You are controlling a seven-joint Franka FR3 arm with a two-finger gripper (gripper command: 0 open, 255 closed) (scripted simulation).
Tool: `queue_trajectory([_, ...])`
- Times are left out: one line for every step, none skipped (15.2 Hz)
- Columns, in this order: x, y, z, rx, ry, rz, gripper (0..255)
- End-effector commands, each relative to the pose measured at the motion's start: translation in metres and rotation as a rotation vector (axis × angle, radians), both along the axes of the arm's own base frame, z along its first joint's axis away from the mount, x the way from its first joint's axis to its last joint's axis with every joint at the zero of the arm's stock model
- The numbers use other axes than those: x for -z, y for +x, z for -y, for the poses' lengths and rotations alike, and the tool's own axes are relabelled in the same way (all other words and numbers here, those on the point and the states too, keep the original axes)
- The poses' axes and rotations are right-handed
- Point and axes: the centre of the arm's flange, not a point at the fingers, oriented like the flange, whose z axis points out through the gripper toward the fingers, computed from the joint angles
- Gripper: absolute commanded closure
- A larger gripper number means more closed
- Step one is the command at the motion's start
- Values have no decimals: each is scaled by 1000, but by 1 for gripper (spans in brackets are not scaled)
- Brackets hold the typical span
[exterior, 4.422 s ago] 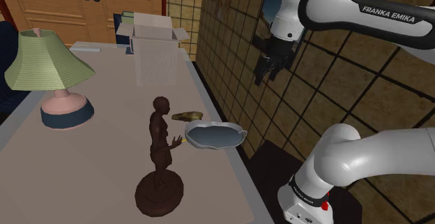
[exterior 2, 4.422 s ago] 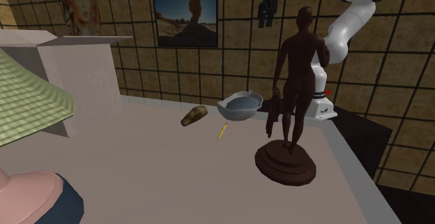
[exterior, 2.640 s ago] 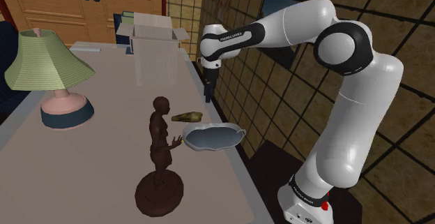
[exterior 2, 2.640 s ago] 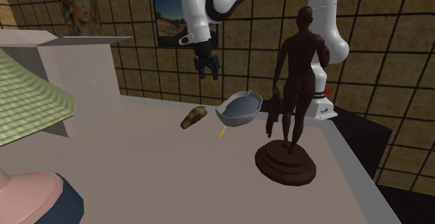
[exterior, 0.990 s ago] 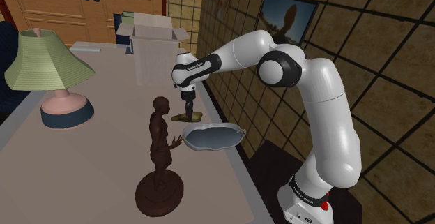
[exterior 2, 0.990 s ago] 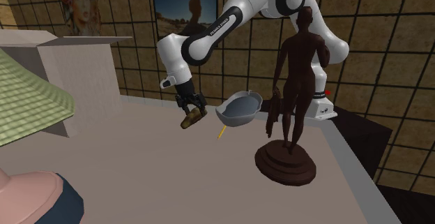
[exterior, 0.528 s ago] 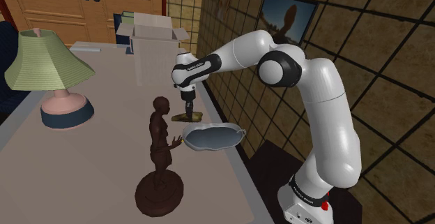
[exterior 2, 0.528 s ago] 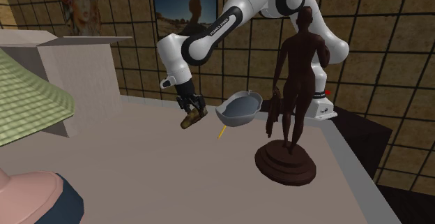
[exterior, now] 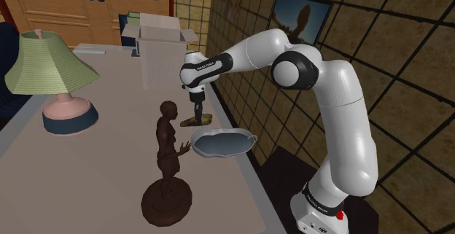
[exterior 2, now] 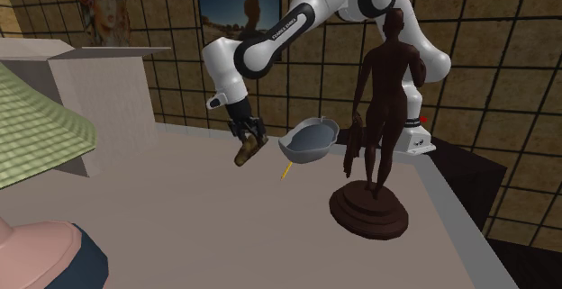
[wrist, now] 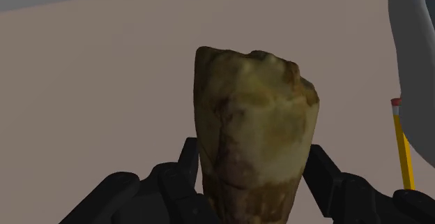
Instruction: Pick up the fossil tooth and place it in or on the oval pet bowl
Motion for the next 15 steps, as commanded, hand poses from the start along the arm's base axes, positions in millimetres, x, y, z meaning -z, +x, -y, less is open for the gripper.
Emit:
queue_trajectory([-10,0,0,0,0,0,255])
queue_trajectory([-16,0,0,0,0,0,255])
queue_trajectory([-21,0,0,0,0,0,255])
queue_trajectory([-26,0,0,0,0,0,255])
queue_trajectory([-32,0,0,0,0,0,255])
queue_trajectory([-37,0,0,0,0,0,255])
queue_trajectory([-42,0,0,0,0,0,255])
queue_trajectory([-47,0,0,0,0,0,255])
queue_trajectory([-53,0,0,0,0,0,255])
queue_trajectory([-58,0,0,0,0,0,255])
queue_trajectory([-63,0,0,0,0,0,255])
queue_trajectory([-68,0,0,0,0,0,255])
queue_trajectory([-74,0,0,0,0,0,255])
queue_trajectory([-79,0,0,0,0,0,255])
queue_trajectory([-84,0,0,0,0,0,255])
